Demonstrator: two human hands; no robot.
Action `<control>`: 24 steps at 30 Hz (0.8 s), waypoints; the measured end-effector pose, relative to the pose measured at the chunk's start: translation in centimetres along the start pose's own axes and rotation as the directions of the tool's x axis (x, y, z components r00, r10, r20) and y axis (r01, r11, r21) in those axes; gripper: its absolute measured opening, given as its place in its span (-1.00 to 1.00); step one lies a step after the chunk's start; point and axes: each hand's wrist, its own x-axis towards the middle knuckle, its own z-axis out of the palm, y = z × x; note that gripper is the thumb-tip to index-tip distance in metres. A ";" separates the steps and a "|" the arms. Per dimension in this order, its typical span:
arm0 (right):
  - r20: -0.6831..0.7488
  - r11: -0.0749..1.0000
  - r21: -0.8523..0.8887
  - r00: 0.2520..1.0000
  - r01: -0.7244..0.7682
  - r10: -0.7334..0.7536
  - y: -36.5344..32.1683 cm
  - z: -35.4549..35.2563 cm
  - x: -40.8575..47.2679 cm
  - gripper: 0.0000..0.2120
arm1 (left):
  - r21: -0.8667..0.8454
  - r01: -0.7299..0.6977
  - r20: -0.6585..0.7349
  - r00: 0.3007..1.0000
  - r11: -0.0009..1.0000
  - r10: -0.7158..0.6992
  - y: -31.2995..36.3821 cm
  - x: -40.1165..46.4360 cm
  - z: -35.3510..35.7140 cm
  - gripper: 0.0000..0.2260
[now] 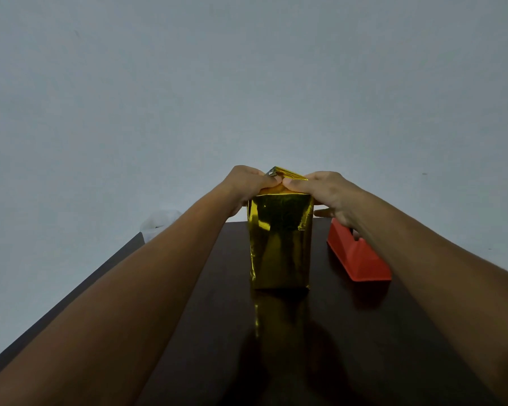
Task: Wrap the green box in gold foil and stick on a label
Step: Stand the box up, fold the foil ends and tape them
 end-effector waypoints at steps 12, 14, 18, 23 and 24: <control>-0.077 0.983 0.182 0.996 -0.018 0.033 1.2 -0.1 1.5 -0.62 | -0.046 0.058 -0.017 0.998 0.997 -0.058 0.1 0.1 0.4 -0.76; -0.128 0.976 0.217 0.990 -0.028 0.057 2.1 -0.9 1.7 -0.65 | -0.048 0.072 -0.017 0.997 0.996 -0.073 0.1 0.2 0.3 -0.74; -0.401 0.900 -0.403 0.916 -0.165 -0.011 6.1 -3.2 1.9 -0.69 | -0.059 0.084 -0.004 0.996 0.995 -0.084 0.0 0.1 0.2 -0.64; -0.444 0.733 -0.504 0.865 -0.456 0.233 10.3 -5.8 1.9 -0.37 | -0.061 0.094 -0.006 0.996 0.994 -0.094 0.1 0.0 0.2 -0.49; -0.416 0.768 -0.456 0.870 -0.451 0.264 10.7 -6.1 2.0 -0.38 | -0.059 0.092 -0.006 0.996 0.994 -0.093 0.2 -0.1 0.3 -0.53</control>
